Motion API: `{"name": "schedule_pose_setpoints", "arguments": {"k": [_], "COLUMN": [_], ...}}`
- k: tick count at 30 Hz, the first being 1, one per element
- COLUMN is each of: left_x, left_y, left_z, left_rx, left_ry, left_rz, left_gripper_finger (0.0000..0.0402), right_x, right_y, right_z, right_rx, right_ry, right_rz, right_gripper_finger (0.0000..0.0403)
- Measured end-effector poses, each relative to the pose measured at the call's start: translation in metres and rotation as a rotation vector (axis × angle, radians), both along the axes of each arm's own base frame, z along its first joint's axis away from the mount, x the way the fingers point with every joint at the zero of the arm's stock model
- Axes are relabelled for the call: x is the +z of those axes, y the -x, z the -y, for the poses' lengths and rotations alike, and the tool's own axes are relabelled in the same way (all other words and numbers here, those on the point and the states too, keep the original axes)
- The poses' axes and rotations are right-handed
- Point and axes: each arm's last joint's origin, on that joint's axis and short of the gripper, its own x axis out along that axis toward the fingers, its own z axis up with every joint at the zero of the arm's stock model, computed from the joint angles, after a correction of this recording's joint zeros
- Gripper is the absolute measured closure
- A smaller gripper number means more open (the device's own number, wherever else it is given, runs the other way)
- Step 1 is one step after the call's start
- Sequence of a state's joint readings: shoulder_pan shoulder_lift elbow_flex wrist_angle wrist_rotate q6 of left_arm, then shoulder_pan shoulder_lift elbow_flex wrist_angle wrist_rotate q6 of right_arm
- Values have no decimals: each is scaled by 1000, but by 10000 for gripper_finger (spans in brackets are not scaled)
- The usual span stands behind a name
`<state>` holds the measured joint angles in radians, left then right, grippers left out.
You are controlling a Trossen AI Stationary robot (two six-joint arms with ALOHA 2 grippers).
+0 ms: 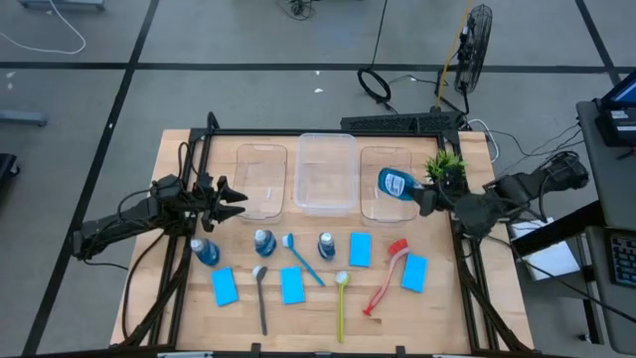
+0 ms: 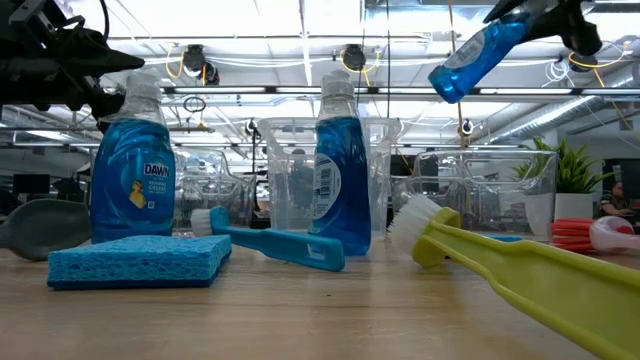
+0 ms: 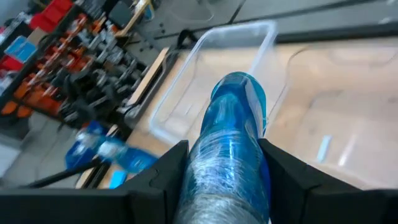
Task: Pick & Place Kitchen Sink Supplies
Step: Put the blue dishwashing liquid into the right transparent bin
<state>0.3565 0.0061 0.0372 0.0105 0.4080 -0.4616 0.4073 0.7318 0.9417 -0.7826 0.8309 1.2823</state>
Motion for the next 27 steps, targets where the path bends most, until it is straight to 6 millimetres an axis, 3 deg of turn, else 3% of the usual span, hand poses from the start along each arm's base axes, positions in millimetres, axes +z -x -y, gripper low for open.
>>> {"name": "schedule_pose_setpoints", "arguments": {"k": [11,27], "left_x": [0,0], "left_y": [0,0], "left_z": [0,0], "left_rx": [0,0], "left_ry": [0,-1], "left_rz": [1,0], "left_gripper_finger": [174,174], "right_x": [-4,-24], "right_y": [-8,-27], "right_z": [35,93], "right_rx": [-77,-165], "right_ry": [9,-133], "right_rz": [-134,-323], "right_gripper_finger": [249,247]}}
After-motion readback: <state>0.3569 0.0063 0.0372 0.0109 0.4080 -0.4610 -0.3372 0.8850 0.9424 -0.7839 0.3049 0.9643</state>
